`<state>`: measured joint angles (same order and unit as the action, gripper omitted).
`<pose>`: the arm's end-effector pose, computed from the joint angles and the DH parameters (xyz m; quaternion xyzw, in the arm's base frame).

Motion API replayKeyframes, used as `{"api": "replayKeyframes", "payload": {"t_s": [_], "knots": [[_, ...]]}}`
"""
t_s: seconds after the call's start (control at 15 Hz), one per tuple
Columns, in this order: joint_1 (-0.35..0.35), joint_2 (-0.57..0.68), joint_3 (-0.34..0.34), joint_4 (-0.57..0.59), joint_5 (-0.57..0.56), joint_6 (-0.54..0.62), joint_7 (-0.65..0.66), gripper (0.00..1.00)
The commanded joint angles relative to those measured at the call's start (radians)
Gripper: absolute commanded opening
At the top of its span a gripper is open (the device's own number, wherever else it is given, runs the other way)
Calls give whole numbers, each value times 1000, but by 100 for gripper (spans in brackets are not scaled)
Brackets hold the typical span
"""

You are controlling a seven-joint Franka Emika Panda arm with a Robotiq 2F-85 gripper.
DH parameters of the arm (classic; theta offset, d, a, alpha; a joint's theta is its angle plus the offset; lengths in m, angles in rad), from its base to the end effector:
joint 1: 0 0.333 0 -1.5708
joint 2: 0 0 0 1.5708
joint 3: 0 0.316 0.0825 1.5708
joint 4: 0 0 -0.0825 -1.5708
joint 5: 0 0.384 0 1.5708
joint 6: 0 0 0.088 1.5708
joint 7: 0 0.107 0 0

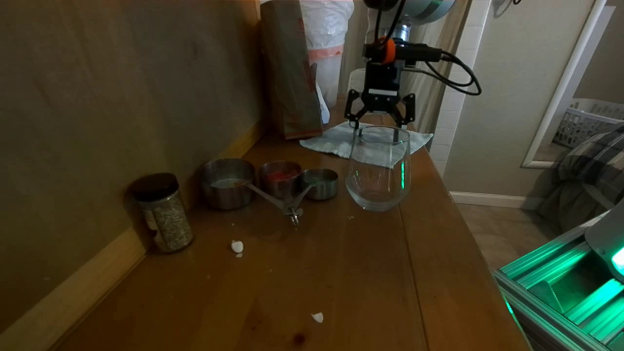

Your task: Pick up the piece of candy from the table, put it on the white cloth and then fold the white cloth

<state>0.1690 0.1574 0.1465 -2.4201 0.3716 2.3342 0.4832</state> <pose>0.4414 0.1520 0.2283 -0.9587 0.2235 0.1604 0.0716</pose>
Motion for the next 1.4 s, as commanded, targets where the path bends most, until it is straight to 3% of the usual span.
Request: {"api": "replayKeyframes", "payload": {"t_s": [0.0,0.47,0.87,1.33], "knots": [[-5,16,-11,12,24,4,34,100],[-7,-23,-19,8,32,19,64,100],[-4,-91,-27,5,-36,24,120,100],[13,-216,12,13,-135,5,48,100]]}}
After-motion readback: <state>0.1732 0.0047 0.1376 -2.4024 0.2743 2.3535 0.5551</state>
